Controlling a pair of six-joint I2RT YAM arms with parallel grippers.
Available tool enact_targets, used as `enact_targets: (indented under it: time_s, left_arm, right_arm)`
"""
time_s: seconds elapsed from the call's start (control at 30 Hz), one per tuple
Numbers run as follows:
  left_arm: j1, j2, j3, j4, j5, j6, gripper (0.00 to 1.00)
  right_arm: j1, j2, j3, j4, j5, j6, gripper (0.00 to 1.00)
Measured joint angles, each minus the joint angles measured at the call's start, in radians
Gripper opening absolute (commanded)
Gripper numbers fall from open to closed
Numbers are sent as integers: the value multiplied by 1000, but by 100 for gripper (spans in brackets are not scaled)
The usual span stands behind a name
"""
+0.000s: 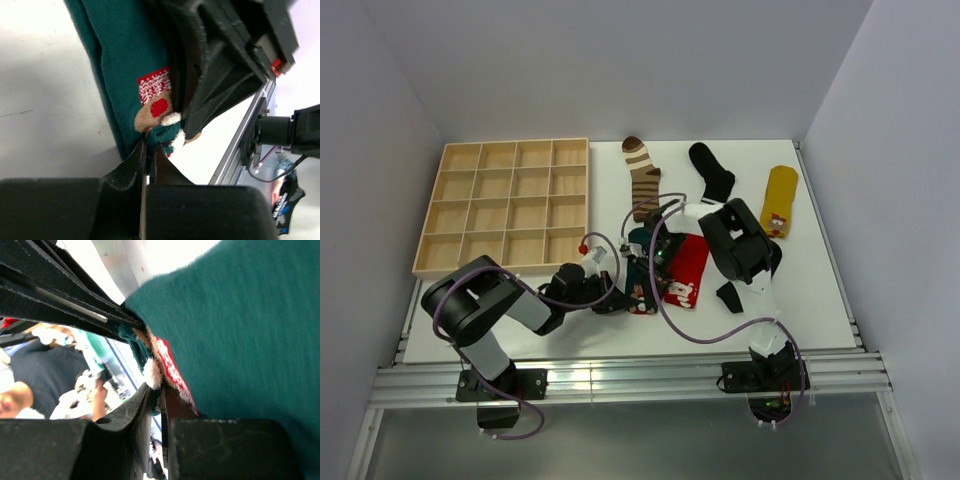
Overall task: Roll the socks
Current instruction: Roll the sock at the center of the board.
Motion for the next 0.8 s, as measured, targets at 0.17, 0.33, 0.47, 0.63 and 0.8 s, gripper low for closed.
enact_targets:
  time_s: [0.17,0.33,0.47,0.63,0.8]
  left_arm:
    - [-2,-24,50,-125,-19,-43,0]
    - [-5,-73,97,-299,-32,-77,0]
    - [-5,-100,147,-449,-34,-99,0]
    - [-4,-101,206,-581,-26,-137,0]
    - [6,-100,216,-634,11,-182,0]
  right_arm:
    - [-10,-105,-58,103,68,57,27]
    - [-46,-231,-78,203,137,89,32]
    - [-68,-343,-105,266,227,92,32]
    - [-72,-510,-194,360,343,53,33]
    - [-66,-694,-346,473,413,-21,33]
